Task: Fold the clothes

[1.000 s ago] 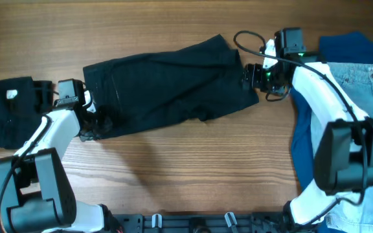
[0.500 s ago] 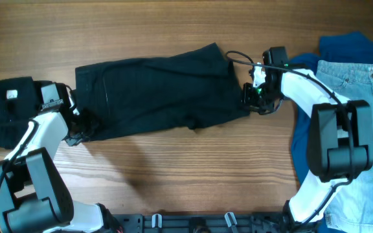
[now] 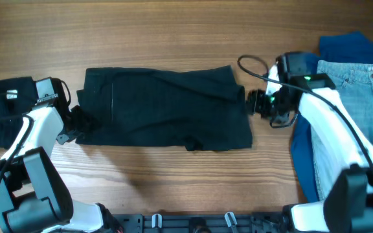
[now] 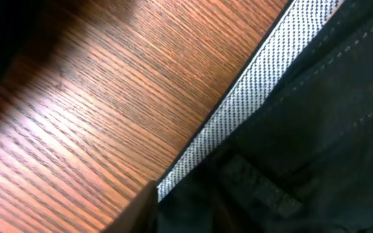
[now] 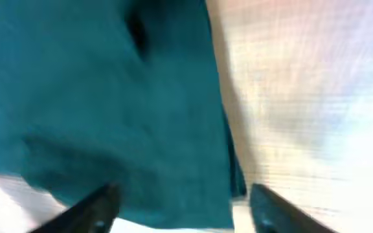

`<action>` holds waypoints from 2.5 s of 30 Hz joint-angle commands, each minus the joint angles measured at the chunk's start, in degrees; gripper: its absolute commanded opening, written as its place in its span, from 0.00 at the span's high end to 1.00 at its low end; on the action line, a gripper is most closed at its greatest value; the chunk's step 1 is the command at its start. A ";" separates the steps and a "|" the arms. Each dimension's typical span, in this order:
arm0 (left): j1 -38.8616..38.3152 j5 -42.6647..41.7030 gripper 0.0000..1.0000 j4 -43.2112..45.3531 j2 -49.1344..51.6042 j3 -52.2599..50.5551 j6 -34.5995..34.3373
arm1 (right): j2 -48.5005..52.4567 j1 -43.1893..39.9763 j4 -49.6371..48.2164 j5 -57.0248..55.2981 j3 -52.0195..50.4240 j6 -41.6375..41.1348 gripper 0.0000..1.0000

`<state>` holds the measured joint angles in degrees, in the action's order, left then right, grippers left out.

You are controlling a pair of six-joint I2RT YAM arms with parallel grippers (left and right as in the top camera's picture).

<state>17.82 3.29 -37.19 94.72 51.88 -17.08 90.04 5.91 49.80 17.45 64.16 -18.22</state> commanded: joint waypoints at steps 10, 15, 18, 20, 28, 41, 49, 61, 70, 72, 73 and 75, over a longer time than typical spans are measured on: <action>0.44 -7.80 0.66 -1.95 0.42 1.09 0.35 | 10.80 4.07 -13.42 4.11 0.20 -4.98 0.14; 0.46 -7.78 0.63 -2.51 0.42 1.09 0.35 | 16.48 4.50 -28.52 10.43 0.22 -9.57 0.93; 0.44 -7.78 0.62 -2.51 0.42 1.09 0.35 | 16.35 3.10 -38.42 9.97 0.66 -13.00 0.96; 0.44 -7.78 0.62 -2.51 0.42 1.09 0.35 | 16.35 2.10 -43.47 9.97 0.70 -14.75 0.96; 0.46 -12.74 0.49 -7.56 -0.50 7.15 2.14 | 16.35 1.53 -44.26 8.02 0.70 -12.63 0.20; 0.46 -13.94 0.30 -6.29 -1.20 20.79 14.10 | 5.75 2.03 -9.97 13.92 0.74 0.07 0.72; 0.46 -15.28 0.32 -3.34 4.02 20.79 21.31 | 8.50 5.38 -4.04 0.63 -2.03 -10.78 0.92; 0.46 -19.82 0.38 -3.15 5.73 20.79 21.20 | 8.48 5.31 -4.13 1.90 -2.03 -5.73 0.80; 0.46 -20.90 0.32 -3.15 5.73 20.79 21.31 | 8.48 5.33 -4.35 3.63 -2.03 -3.61 0.65; 0.46 -20.90 0.28 -3.17 5.73 20.79 21.14 | 8.48 5.33 -4.33 3.63 -2.03 -3.61 0.61; 0.46 -20.90 0.28 -3.15 5.73 20.79 21.14 | 8.48 5.33 -4.35 3.63 -2.03 -3.63 0.60; 0.46 -20.90 0.27 -3.17 5.73 20.79 21.11 | 8.48 5.33 -4.37 3.63 -2.03 -3.65 0.56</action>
<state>18.02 -16.45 -40.47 99.79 72.07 3.38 97.69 11.42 45.69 20.10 62.70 -22.61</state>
